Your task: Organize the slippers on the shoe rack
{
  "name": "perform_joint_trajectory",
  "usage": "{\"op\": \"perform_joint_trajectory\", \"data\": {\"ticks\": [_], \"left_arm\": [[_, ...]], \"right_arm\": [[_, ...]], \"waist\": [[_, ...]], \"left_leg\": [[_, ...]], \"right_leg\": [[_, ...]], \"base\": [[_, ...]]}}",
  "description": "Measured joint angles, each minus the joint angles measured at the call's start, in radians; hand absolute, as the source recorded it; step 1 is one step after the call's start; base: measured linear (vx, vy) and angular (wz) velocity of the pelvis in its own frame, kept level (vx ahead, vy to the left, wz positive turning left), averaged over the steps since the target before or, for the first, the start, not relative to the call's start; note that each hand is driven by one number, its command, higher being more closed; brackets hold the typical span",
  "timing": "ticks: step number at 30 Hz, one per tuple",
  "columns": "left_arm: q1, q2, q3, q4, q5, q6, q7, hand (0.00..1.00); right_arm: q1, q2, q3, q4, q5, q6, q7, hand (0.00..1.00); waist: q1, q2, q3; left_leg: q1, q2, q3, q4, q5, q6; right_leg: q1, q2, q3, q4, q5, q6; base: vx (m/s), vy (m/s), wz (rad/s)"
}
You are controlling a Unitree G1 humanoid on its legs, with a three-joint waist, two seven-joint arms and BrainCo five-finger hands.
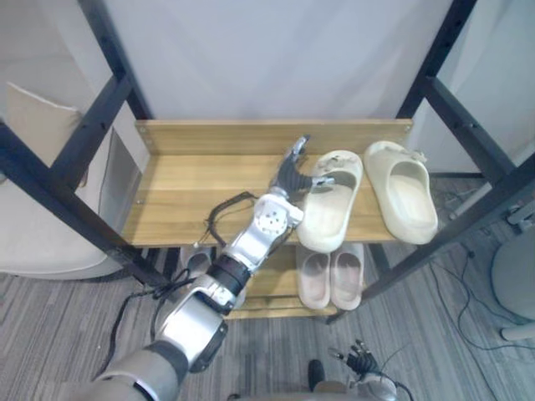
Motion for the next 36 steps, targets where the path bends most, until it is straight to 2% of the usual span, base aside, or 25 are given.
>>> {"op": "perform_joint_trajectory", "data": {"ticks": [3,6,15,16,21,25,31,36], "left_arm": [[0.023,0.001,0.033,-0.157,-0.040,-0.030,-0.002,0.00],[0.108,-0.010,0.034,-0.287,-0.104,-0.065,-0.012,0.00],[0.280,-0.023,0.021,-0.409,-0.242,-0.071,-0.052,0.00],[0.344,-0.028,-0.019,-0.428,-0.281,-0.076,-0.091,0.00],[0.384,-0.031,-0.048,-0.451,-0.303,-0.085,-0.095,0.00],[0.454,-0.041,-0.152,-0.451,-0.370,-0.081,-0.155,0.00],[0.496,-0.011,-0.123,-0.373,-0.366,-0.076,-0.170,0.00],[0.541,-0.005,-0.111,-0.340,-0.339,-0.061,-0.178,0.00]], "right_arm": [[0.001,-0.001,0.002,0.001,0.000,0.000,0.000,0.00],[0.015,-0.014,0.015,0.005,0.000,0.000,0.000,0.00],[0.027,-0.031,0.048,0.013,0.000,0.000,-0.002,0.00],[0.040,-0.032,0.050,0.018,0.000,0.001,-0.008,0.00],[0.040,-0.036,0.071,0.036,0.000,-0.001,-0.010,0.00],[0.039,-0.040,0.081,0.045,0.030,-0.001,-0.022,0.00],[0.045,-0.039,0.078,0.041,0.031,-0.013,-0.018,0.00],[0.052,-0.030,0.079,0.022,0.028,-0.014,-0.007,0.00]], "waist": [[0.008,0.000,-0.001],[0.042,0.006,-0.010],[0.071,0.008,-0.031],[0.096,0.005,-0.049],[0.104,0.002,-0.062],[0.111,-0.001,-0.064],[0.105,-0.011,-0.061],[0.098,-0.022,-0.054]], "left_leg": [[-0.011,-0.002,-0.012,0.008,0.004,0.002],[-0.021,-0.003,-0.030,0.011,0.012,-0.001],[-0.026,-0.004,-0.087,0.009,0.024,-0.007],[-0.029,-0.004,-0.108,0.010,0.024,-0.008],[-0.028,-0.003,-0.126,0.014,0.024,-0.009],[-0.028,-0.010,-0.159,0.026,0.027,-0.010],[-0.015,0.006,-0.140,0.002,0.040,-0.021],[0.016,0.021,-0.133,-0.030,0.046,-0.027]], "right_leg": [[0.000,-0.005,-0.003,0.000,-0.004,0.006],[0.000,-0.005,-0.014,0.000,-0.009,0.007],[0.033,-0.007,-0.072,0.000,-0.021,0.008],[0.034,-0.009,-0.095,0.012,-0.034,0.008],[0.034,-0.012,-0.116,0.043,-0.057,0.007],[0.062,-0.019,-0.159,0.052,-0.070,0.009],[0.074,0.000,-0.152,0.004,-0.037,-0.004],[0.097,0.012,-0.153,0.001,-0.039,-0.007]], "base": [[-0.06,-0.035,0.10],[-0.08,-0.052,0.14],[-0.02,-0.027,0.22],[0.02,-0.017,0.33],[0.01,-0.004,0.17],[-0.01,-0.008,0.29],[-0.05,-0.014,-0.09],[-0.02,-0.014,-0.03]]}}
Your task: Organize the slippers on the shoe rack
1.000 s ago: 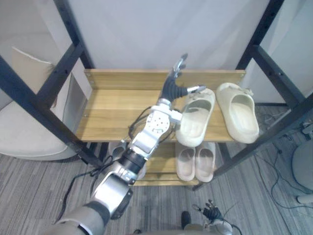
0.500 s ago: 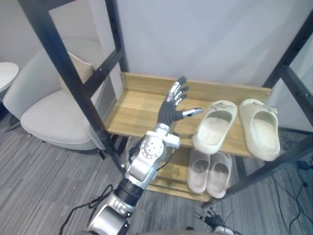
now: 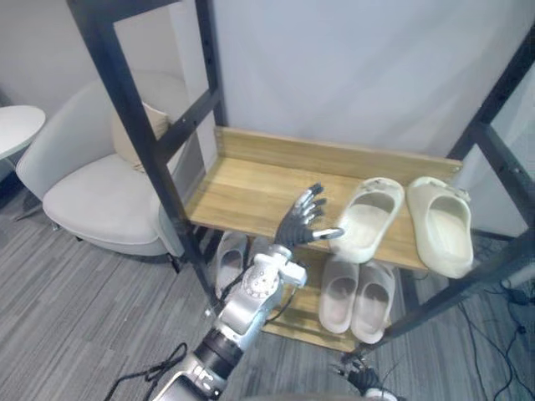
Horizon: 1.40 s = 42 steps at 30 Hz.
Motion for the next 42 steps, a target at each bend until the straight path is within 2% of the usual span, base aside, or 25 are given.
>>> {"op": "perform_joint_trajectory", "data": {"ticks": [13,19,27,32,42], "left_arm": [[0.000,0.000,0.013,0.004,0.011,-0.009,-0.027,0.00],[-0.064,0.000,-0.045,0.078,0.019,-0.025,-0.027,0.00],[-0.171,-0.011,-0.096,0.194,0.019,-0.049,-0.019,0.00],[-0.240,-0.022,-0.110,0.257,0.059,-0.052,0.000,0.00],[-0.304,-0.053,-0.103,0.339,0.079,-0.075,0.032,0.00]], "right_arm": [[0.006,0.006,0.000,-0.019,0.000,0.000,0.009,0.00],[-0.001,0.010,0.000,-0.013,0.001,-0.001,0.008,0.00],[-0.020,0.015,0.001,0.000,0.002,-0.001,0.003,0.00],[-0.042,0.022,-0.001,0.024,0.003,-0.004,-0.002,0.00],[-0.048,0.021,-0.040,0.023,0.003,-0.005,-0.008,0.00]], "waist": [[-0.007,-0.008,0.006],[-0.012,-0.015,0.010],[-0.045,-0.022,0.014],[-0.054,-0.034,0.030],[-0.061,-0.022,0.047]], "left_leg": [[0.012,0.001,0.013,-0.022,0.001,0.000],[0.012,0.001,0.012,-0.021,0.001,0.000],[0.020,0.001,0.031,-0.034,0.001,0.001],[0.028,0.000,0.042,-0.035,0.000,0.002],[0.026,0.000,0.058,-0.035,-0.003,0.004]], "right_leg": [[-0.005,-0.001,0.004,-0.005,-0.003,0.003],[-0.005,0.000,0.005,-0.008,-0.003,0.003],[-0.017,0.001,0.030,-0.008,-0.002,0.004],[-0.021,0.001,0.041,-0.008,-0.002,0.004],[-0.030,0.002,0.061,-0.008,-0.001,0.006]], "base": [[0.01,0.004,-0.01],[-0.02,0.002,0.00],[0.00,0.009,-0.07],[0.00,0.009,-0.07],[-0.03,-0.002,-0.05]]}}
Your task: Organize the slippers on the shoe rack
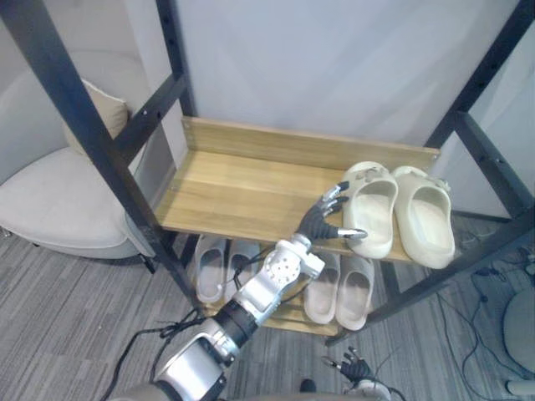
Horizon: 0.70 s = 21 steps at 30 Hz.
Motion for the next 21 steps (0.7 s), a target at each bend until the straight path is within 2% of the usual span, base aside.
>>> {"op": "perform_joint_trajectory", "data": {"ticks": [9,13,16,21], "left_arm": [[-0.014,-0.006,0.033,0.006,0.000,-0.002,0.017,0.00],[-0.005,0.006,0.089,-0.041,0.012,0.019,0.017,0.00],[0.055,0.024,0.146,-0.136,0.028,0.044,0.016,0.00],[0.170,0.085,0.213,-0.299,0.012,0.055,0.013,0.00]], "right_arm": [[-0.003,0.000,-0.021,-0.002,0.000,-0.002,-0.008,0.00],[-0.009,-0.002,-0.031,-0.005,-0.001,-0.002,-0.009,0.00],[-0.009,-0.003,-0.036,-0.007,-0.002,-0.002,-0.008,0.00],[-0.005,-0.002,-0.035,-0.007,-0.003,-0.001,0.002,0.00]], "waist": [[-0.004,0.015,0.007],[-0.007,0.026,0.014],[-0.008,0.033,0.013],[-0.001,0.032,0.013]], "left_leg": [[-0.002,0.001,0.002,-0.002,-0.002,0.000],[-0.003,0.001,-0.001,-0.002,-0.002,0.000],[-0.004,0.002,-0.010,-0.002,-0.002,0.000],[-0.018,-0.001,-0.037,0.003,0.000,0.000]], "right_leg": [[-0.001,0.001,0.001,0.004,-0.002,0.001],[-0.001,0.001,-0.004,0.007,-0.002,0.001],[0.000,0.001,-0.019,0.007,-0.005,0.001],[0.004,-0.005,-0.052,0.008,-0.005,0.001]], "base": [[0.00,-0.001,0.00],[0.00,-0.002,0.01],[0.00,-0.009,0.08],[-0.01,-0.004,0.17]]}}
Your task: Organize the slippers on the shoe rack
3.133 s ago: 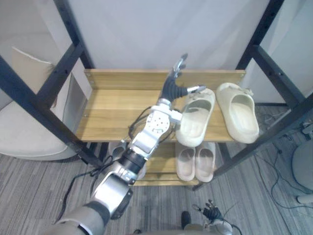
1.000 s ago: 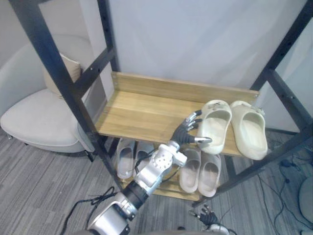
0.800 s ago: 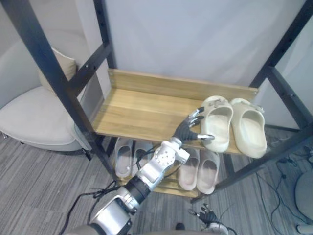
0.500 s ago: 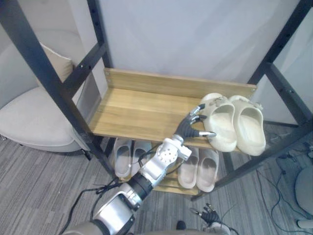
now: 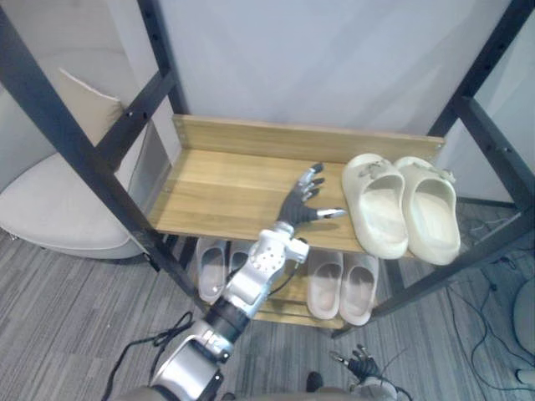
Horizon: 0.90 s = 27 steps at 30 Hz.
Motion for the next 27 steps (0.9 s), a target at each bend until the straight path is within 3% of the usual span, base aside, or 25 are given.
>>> {"op": "perform_joint_trajectory", "data": {"ticks": [7,15,22,27], "left_arm": [[0.130,0.008,-0.048,-0.266,-0.096,-0.008,-0.069,0.00],[0.357,0.107,-0.183,-0.424,-0.212,-0.008,-0.205,0.00],[0.581,0.257,-0.183,-0.429,-0.219,-0.007,-0.290,0.00],[0.699,0.300,-0.164,-0.252,-0.227,-0.006,-0.323,0.00]], "right_arm": [[0.027,-0.015,0.020,0.000,-0.001,0.000,0.018,0.00],[0.036,-0.028,0.045,0.010,-0.002,0.000,0.024,0.00],[0.044,-0.042,0.079,0.019,-0.016,-0.001,0.033,0.00],[0.045,-0.043,0.084,0.019,-0.038,-0.001,0.043,0.00]], "waist": [[0.066,-0.003,-0.005],[0.088,0.007,-0.034],[0.118,0.007,-0.048],[0.123,0.006,-0.059]], "left_leg": [[-0.044,-0.034,-0.067,0.061,0.000,0.000],[-0.056,-0.031,-0.122,0.067,0.000,0.000],[-0.049,-0.030,-0.141,0.067,0.000,0.000],[-0.048,-0.031,-0.145,0.066,0.000,0.000]], "right_leg": [[0.026,-0.031,-0.064,0.015,-0.030,0.016],[0.022,-0.035,-0.112,0.088,-0.081,0.013],[0.032,-0.034,-0.132,0.097,-0.086,0.012],[0.048,-0.031,-0.140,0.080,-0.080,0.011]], "base": [[-0.01,0.006,0.36],[-0.02,-0.012,0.21],[-0.01,-0.001,0.09],[0.00,0.001,0.01]]}}
